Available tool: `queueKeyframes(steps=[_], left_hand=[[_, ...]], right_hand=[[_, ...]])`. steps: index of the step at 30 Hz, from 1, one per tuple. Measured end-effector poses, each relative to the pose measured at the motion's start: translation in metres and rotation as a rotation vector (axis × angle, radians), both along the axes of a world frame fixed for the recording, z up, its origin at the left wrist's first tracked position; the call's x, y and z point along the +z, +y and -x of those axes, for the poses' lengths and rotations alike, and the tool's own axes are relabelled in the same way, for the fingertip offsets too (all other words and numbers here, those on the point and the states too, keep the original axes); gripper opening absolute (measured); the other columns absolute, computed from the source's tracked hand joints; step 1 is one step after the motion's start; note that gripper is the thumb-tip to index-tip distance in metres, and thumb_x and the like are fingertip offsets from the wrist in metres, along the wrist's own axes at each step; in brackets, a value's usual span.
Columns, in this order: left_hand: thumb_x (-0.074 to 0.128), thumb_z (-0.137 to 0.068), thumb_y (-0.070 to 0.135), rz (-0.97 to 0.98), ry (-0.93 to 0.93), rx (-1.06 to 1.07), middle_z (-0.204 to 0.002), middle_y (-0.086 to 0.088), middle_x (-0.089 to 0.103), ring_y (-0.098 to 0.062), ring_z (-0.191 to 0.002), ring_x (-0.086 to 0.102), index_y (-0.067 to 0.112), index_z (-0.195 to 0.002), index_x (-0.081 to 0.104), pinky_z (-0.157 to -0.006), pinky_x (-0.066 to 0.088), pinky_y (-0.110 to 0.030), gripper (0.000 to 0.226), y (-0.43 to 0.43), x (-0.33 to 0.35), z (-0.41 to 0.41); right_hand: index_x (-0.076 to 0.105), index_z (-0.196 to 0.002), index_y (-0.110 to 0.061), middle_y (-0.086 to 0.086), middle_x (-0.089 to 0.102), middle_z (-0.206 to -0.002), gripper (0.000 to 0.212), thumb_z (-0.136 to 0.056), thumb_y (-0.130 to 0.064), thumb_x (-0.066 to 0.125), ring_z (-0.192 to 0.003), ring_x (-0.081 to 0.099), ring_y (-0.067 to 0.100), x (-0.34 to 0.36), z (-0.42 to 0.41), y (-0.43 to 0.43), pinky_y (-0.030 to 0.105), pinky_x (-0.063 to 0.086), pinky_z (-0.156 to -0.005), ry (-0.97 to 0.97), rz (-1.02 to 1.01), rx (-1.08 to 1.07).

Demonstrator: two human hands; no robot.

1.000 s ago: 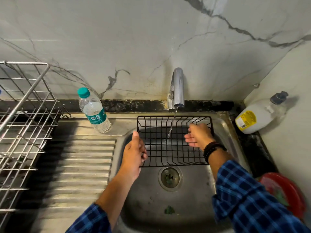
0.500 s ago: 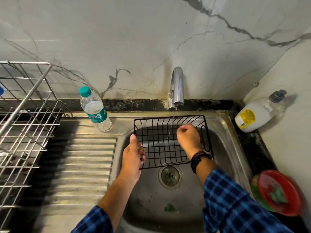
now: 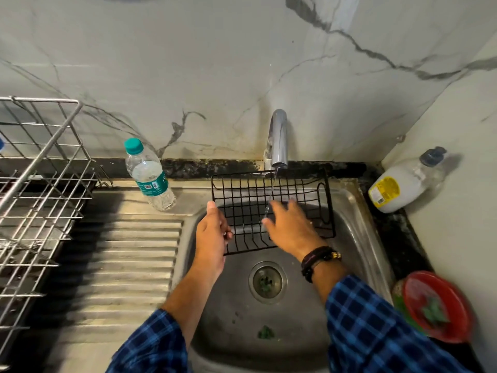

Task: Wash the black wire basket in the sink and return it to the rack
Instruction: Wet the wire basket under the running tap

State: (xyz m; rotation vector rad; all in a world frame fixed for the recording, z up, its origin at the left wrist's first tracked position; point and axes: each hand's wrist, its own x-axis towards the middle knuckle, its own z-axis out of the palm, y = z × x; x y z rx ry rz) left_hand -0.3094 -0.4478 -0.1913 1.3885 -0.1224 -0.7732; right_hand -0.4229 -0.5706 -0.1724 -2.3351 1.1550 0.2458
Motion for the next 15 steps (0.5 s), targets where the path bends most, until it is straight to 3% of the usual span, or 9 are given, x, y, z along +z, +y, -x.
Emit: queueKeyframes(steps=[2,3,6,8,10,11,13,14,15], left_hand=[[0.035,-0.105,0.050,0.002,-0.053,-0.017,-0.057,0.003,0.026,-0.012,-0.053,0.030,0.025,-0.060,0.035,-0.049,0.029,-0.024,0.052,0.000,-0.002,-0.001],[0.036,-0.105,0.050,-0.001,-0.067,-0.025,-0.058,0.002,0.025,-0.012,-0.054,0.029,0.025,-0.061,0.034,-0.049,0.029,-0.023,0.051,0.002,-0.004,-0.002],[0.035,-0.104,0.052,-0.006,-0.046,-0.028,-0.061,0.001,0.024,-0.014,-0.056,0.029,0.025,-0.063,0.034,-0.050,0.031,-0.024,0.049,0.013,-0.010,-0.002],[0.032,-0.104,0.054,0.017,-0.013,-0.036,-0.061,0.001,0.026,-0.014,-0.056,0.032,0.025,-0.062,0.035,-0.054,0.032,-0.027,0.051,0.019,-0.011,0.000],[0.026,-0.105,0.054,0.037,-0.033,-0.063,-0.058,0.001,0.029,-0.013,-0.055,0.037,0.024,-0.058,0.036,-0.060,0.032,-0.032,0.057,0.021,-0.011,0.001],[0.023,-0.106,0.053,0.046,-0.054,-0.086,-0.057,0.001,0.030,-0.014,-0.055,0.038,0.022,-0.056,0.036,-0.062,0.032,-0.034,0.060,0.021,-0.011,0.002],[0.021,-0.106,0.051,0.050,-0.109,-0.140,-0.053,0.003,0.034,-0.014,-0.055,0.039,0.021,-0.053,0.036,-0.065,0.032,-0.035,0.063,0.020,-0.010,0.000],[0.020,-0.106,0.051,0.049,-0.133,-0.167,-0.052,0.003,0.036,-0.013,-0.055,0.039,0.020,-0.052,0.037,-0.065,0.034,-0.035,0.065,0.018,-0.010,-0.001],[0.021,-0.105,0.052,0.048,-0.155,-0.189,-0.052,0.002,0.037,-0.013,-0.055,0.040,0.020,-0.051,0.038,-0.065,0.036,-0.032,0.066,0.017,-0.009,-0.002]], right_hand=[[0.022,-0.157,-0.032,0.009,-0.016,-0.167,0.068,-0.099,-0.063,0.038,-0.154,-0.001,0.035,-0.004,0.005,0.012,0.058,0.018,-0.120,0.086,-0.165,0.162],[0.024,-0.157,-0.034,0.005,-0.016,-0.167,0.070,-0.097,-0.068,0.034,-0.154,0.000,0.032,-0.002,0.013,0.017,0.057,0.016,-0.121,0.129,-0.195,0.232],[0.034,-0.153,-0.036,-0.004,0.025,-0.165,0.065,-0.097,-0.068,0.036,-0.149,0.029,0.016,0.005,0.051,0.025,0.044,0.023,-0.122,0.120,-0.119,0.446],[0.047,-0.144,-0.038,-0.011,0.052,-0.148,0.048,-0.100,-0.056,0.043,-0.135,0.047,0.005,0.013,0.074,0.021,0.032,0.035,-0.116,-0.032,-0.064,0.422],[0.064,-0.125,-0.033,-0.011,0.068,-0.120,0.033,-0.101,-0.046,0.045,-0.108,0.062,0.001,0.024,0.084,0.013,0.017,0.049,-0.095,-0.331,0.101,0.172],[0.066,-0.118,-0.027,-0.008,0.068,-0.111,0.027,-0.101,-0.038,0.048,-0.099,0.062,0.003,0.028,0.083,0.007,0.012,0.047,-0.088,-0.507,0.294,0.033],[0.065,-0.116,-0.013,0.006,0.065,-0.111,0.025,-0.099,-0.030,0.056,-0.098,0.058,0.015,0.029,0.077,-0.020,0.020,0.045,-0.086,-0.715,0.594,-0.309],[0.063,-0.118,-0.009,0.011,0.064,-0.116,0.036,-0.098,-0.038,0.057,-0.100,0.057,0.020,0.028,0.075,-0.038,0.029,0.046,-0.084,-0.728,0.523,-0.496],[0.063,-0.119,-0.010,0.014,0.063,-0.120,0.052,-0.094,-0.054,0.056,-0.101,0.057,0.024,0.027,0.072,-0.057,0.031,0.046,-0.080,-0.694,0.257,-0.654]])
